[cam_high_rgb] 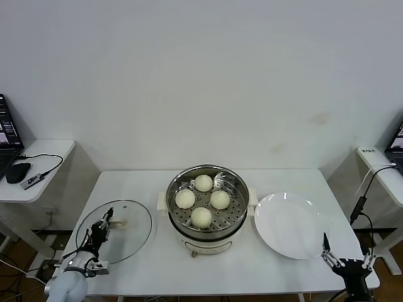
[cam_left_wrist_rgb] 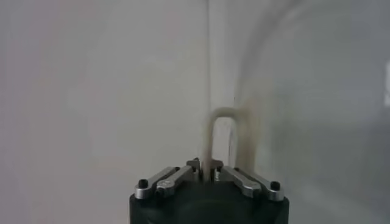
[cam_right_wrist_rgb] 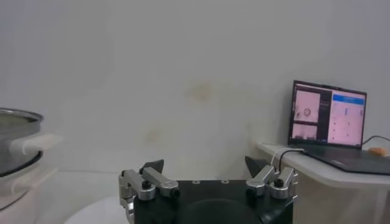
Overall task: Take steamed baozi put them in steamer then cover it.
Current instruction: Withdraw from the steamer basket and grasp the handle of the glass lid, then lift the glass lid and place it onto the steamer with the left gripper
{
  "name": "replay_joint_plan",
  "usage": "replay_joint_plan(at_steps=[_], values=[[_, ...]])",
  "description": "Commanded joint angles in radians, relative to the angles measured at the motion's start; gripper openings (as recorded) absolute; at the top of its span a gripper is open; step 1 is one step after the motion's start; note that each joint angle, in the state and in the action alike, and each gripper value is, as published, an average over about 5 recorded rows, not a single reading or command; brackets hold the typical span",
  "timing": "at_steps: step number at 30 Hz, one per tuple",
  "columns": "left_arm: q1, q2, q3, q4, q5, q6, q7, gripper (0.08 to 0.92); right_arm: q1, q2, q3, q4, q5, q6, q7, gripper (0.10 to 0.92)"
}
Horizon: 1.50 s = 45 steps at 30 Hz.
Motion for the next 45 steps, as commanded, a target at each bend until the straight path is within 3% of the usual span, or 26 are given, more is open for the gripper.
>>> replay_joint_plan(at_steps=[1,7,14,21,28,35,45], values=[[0.062,0.016,-0.099,-0.183,-0.021,0.059,0.039,0.152,0.005,-0.02,-0.021,-0.01,-0.012,0.001,-0.002,0.823],[0.116,0.072,-0.18,-0.368,-0.078,0.12,0.153,0.152,0.009,-0.036,-0.025,-0.006,-0.018,0.002,-0.01,0.823],[0.148,0.147,-0.229,-0.493,-0.125,0.181,0.278,0.152,0.008,-0.04,-0.041,-0.014,-0.055,0.013,-0.02,0.823],[0.125,0.218,-0.101,-0.64,-0.222,0.306,0.37,0.152,0.011,-0.034,-0.054,-0.017,-0.102,0.024,-0.021,0.823],[0.017,0.283,0.066,-0.691,-0.227,0.39,0.376,0.152,0.039,0.001,-0.098,-0.051,-0.194,0.026,-0.012,0.823],[-0.137,0.228,0.276,-0.654,-0.198,0.455,0.376,0.152,0.083,0.027,-0.144,-0.11,-0.282,0.012,0.0,0.823],[-0.316,0.024,0.476,-0.57,0.003,0.541,0.452,0.152,0.118,0.034,-0.185,-0.159,-0.322,0.009,0.004,0.823]])
